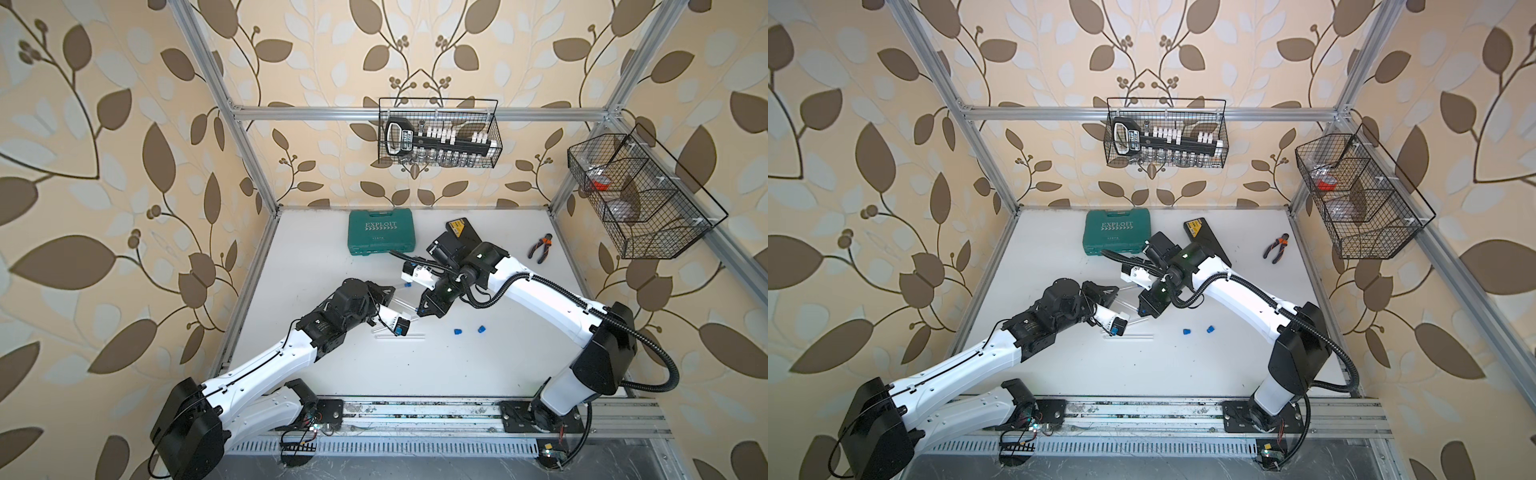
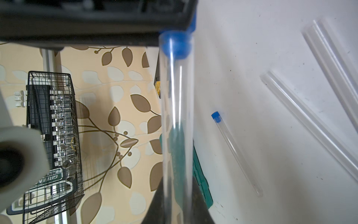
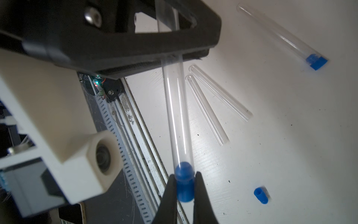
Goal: Insert stoppers into test tubes
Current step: Insert the stopper into the test tube.
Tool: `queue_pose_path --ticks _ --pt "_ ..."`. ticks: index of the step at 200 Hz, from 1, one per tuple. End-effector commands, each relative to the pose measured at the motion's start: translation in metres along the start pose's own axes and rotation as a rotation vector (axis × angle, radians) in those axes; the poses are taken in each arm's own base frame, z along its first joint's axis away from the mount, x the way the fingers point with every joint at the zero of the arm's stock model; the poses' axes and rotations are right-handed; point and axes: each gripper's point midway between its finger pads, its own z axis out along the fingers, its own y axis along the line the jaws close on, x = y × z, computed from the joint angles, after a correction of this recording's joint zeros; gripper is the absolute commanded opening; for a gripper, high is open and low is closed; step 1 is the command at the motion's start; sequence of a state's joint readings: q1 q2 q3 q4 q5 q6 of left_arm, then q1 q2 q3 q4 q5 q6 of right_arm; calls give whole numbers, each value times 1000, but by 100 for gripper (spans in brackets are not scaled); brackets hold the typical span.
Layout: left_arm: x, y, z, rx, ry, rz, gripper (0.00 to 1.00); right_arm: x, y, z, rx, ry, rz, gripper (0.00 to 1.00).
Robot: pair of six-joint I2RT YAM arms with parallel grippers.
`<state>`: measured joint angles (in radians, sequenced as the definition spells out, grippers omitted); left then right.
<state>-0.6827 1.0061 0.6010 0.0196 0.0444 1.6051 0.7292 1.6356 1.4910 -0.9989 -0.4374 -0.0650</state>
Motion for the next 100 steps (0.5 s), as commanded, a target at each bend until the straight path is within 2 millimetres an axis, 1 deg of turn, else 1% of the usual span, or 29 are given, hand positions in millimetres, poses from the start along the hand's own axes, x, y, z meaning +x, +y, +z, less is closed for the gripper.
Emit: queue_pose_path --ticks 1,5,14,25,33,39,49,65,80,91,94,100 --pt "-97 -41 -19 138 -453 117 0 -126 4 -49 41 -513 -193 7" --pt "-96 -40 -18 137 -445 121 0 -127 3 -50 46 -519 -191 11" --pt "-91 -39 -15 137 -414 137 0 -126 3 -54 48 -531 -193 16" --pt "-85 -35 -12 127 -374 131 0 -126 4 -65 51 -563 -189 24" --pt "-81 -31 -10 117 -346 120 0 -125 9 -73 40 -591 -193 30" --pt "-79 -28 -8 107 -332 107 0 -125 1 -84 50 -620 -176 35" --pt "-77 -24 -7 90 -320 80 0 -121 -1 -99 47 -657 -161 42" --pt "-78 -20 -5 72 -318 31 0 -111 -6 -124 49 -714 -129 49" --pt "-77 -8 -3 24 -315 -94 0 -99 -17 -142 77 -750 -55 58" --pt "-73 6 -2 -27 -315 -236 0 -87 -29 -158 106 -780 32 60" --pt "-71 10 -2 -38 -317 -287 0 -83 -34 -158 111 -779 67 60" --pt "-68 20 -3 -68 -327 -393 0 -75 -43 -166 119 -793 140 60"
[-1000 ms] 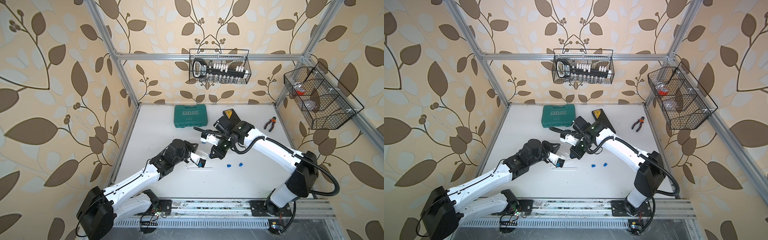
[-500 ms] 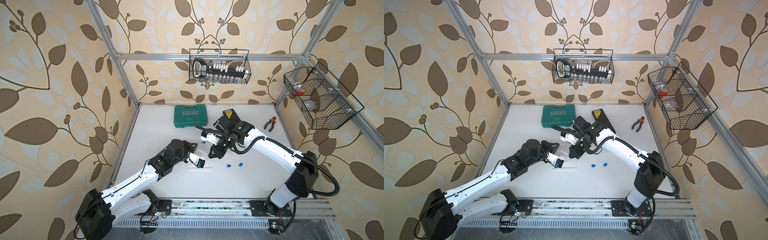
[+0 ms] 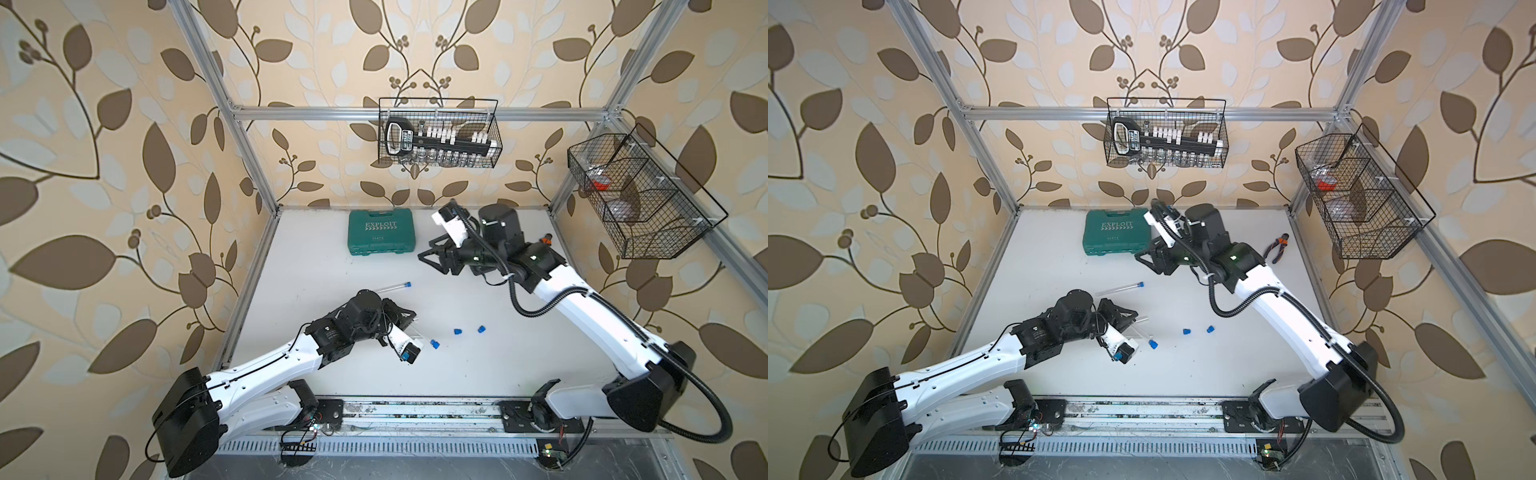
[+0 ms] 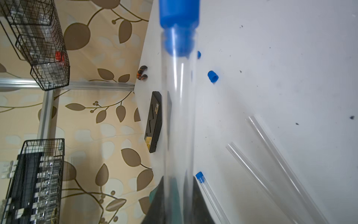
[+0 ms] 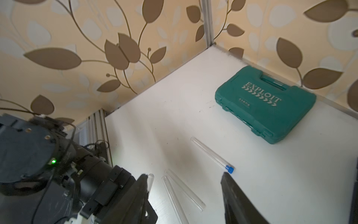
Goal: Insert stoppers into test tubes
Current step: Insert the stopper into the test tube.
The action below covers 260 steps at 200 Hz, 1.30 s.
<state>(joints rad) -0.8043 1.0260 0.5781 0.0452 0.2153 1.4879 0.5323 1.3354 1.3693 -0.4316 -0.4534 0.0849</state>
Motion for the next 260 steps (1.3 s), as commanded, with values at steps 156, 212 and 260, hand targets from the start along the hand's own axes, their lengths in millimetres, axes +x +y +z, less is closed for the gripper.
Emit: queue_pose_path --ticks 156,212,260 --pt "-4 98 -13 -404 -417 -1135 0 24 31 -46 -472 154 959 70" --pt "-12 103 -19 -406 -472 -1120 0 22 52 -28 -527 206 959 60" --pt "-18 108 -22 -404 -511 -1098 0 21 58 -23 -551 218 959 56"
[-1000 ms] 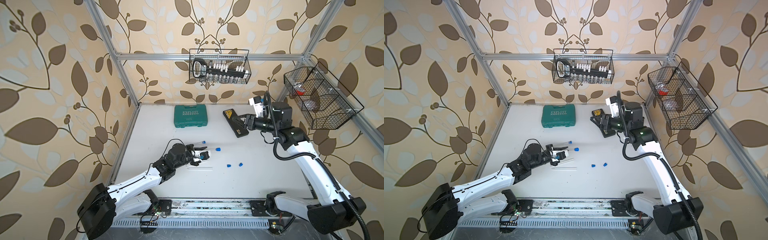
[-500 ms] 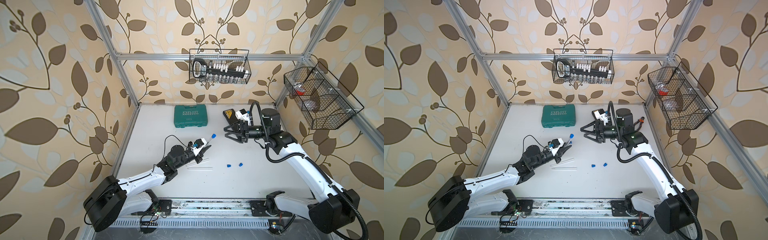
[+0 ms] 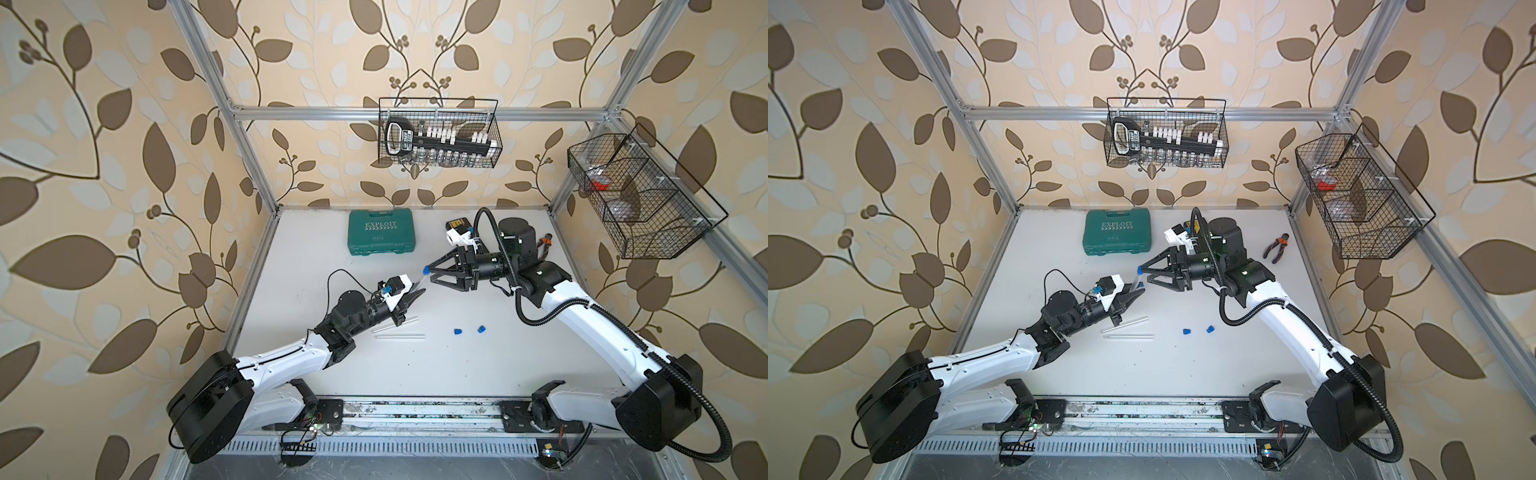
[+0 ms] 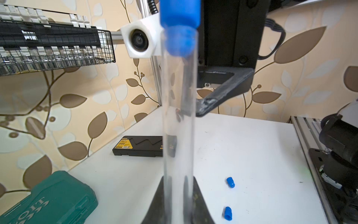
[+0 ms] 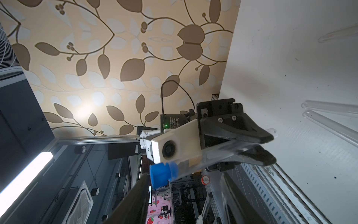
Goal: Insert stoppers into test tubes
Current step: Insert the stopper into the test tube.
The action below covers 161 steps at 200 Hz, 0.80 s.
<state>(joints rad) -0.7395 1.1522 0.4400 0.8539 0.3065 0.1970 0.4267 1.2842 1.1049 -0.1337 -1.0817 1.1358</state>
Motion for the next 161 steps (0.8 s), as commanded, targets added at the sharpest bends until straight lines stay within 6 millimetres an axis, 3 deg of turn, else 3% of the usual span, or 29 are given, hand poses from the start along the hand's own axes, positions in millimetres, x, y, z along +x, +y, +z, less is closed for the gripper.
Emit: queue_pose_path --ticks 1,50,98,161 --pt "-27 -1 1 22 -92 16 0 -2 19 2 -38 10 -41 56" --pt "-40 -6 2 54 -140 44 0 -3 8 5 -24 11 -16 53" --pt "-74 -10 3 86 -230 101 0 0 -14 8 -2 17 26 50" --pt "-118 3 7 43 -336 83 0 2 -35 12 28 28 51 45"
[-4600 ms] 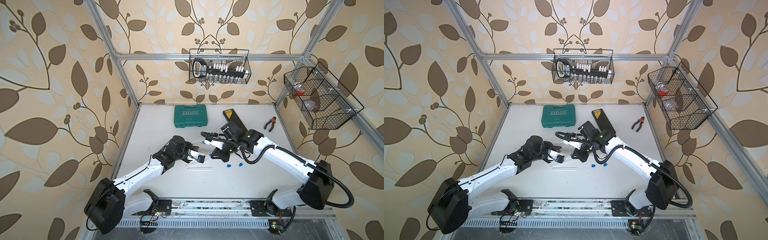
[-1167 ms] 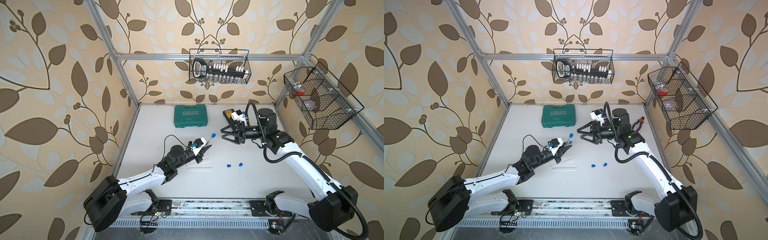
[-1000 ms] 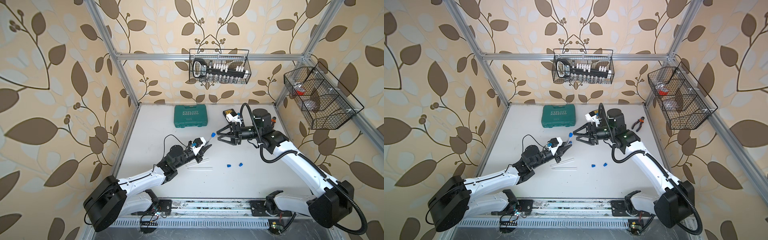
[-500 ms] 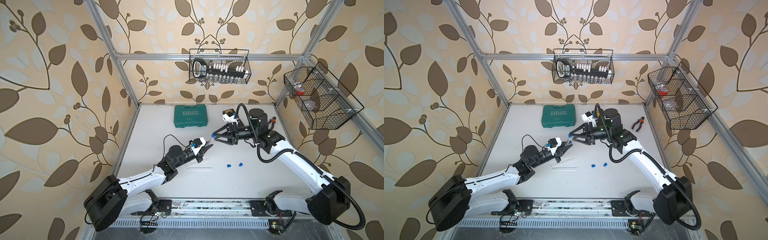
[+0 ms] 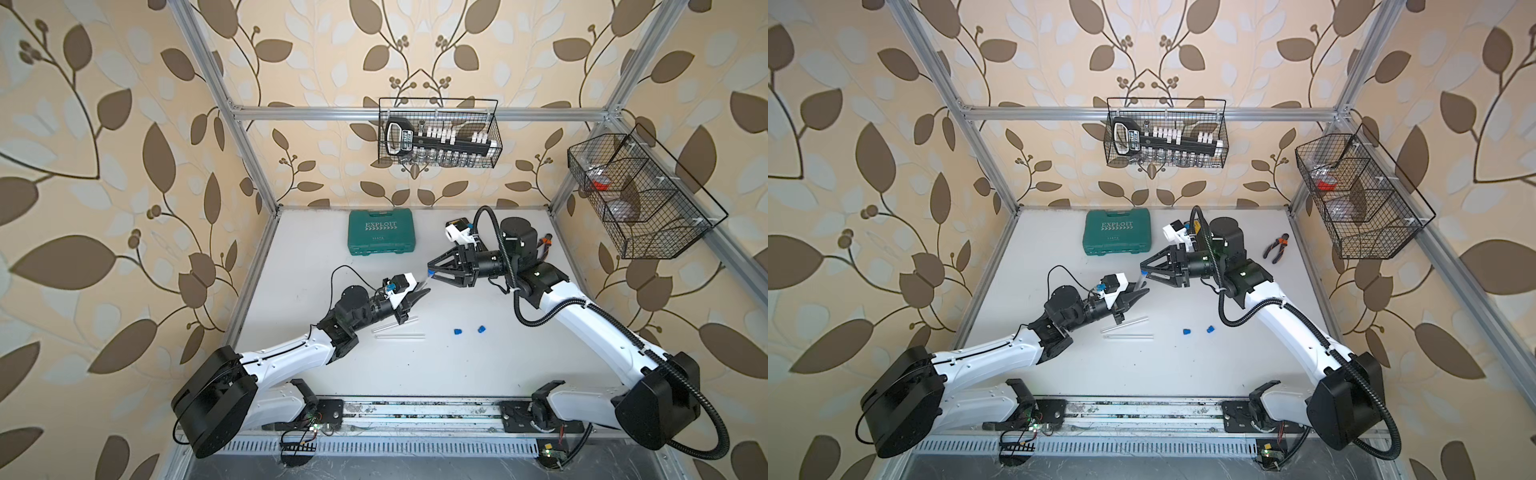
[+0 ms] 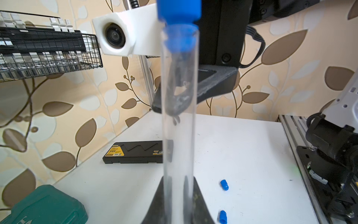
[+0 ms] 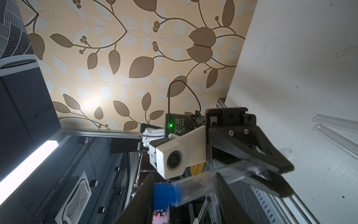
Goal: Insert stoppers into test tubes
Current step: Insert the stopper into the test tube.
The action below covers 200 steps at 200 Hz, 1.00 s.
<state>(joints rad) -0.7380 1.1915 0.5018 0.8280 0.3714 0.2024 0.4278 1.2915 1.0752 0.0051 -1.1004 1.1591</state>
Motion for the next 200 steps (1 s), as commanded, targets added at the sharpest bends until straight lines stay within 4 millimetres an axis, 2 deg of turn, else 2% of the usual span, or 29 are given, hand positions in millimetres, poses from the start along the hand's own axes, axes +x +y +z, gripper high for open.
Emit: queue_pose_path --ticks 1,23,61,113,200 --pt "-110 10 -4 -21 -330 88 0 9 -43 7 79 28 120 45" --pt "-125 14 -7 -36 -381 60 0 11 -49 7 90 32 127 45" --pt "-151 19 -21 -78 -488 45 0 11 -47 5 60 17 132 44" --pt "-185 9 -36 -26 -604 70 0 8 -40 5 23 0 145 43" --pt "-231 -4 -52 43 -744 137 0 6 -49 6 29 -18 180 42"
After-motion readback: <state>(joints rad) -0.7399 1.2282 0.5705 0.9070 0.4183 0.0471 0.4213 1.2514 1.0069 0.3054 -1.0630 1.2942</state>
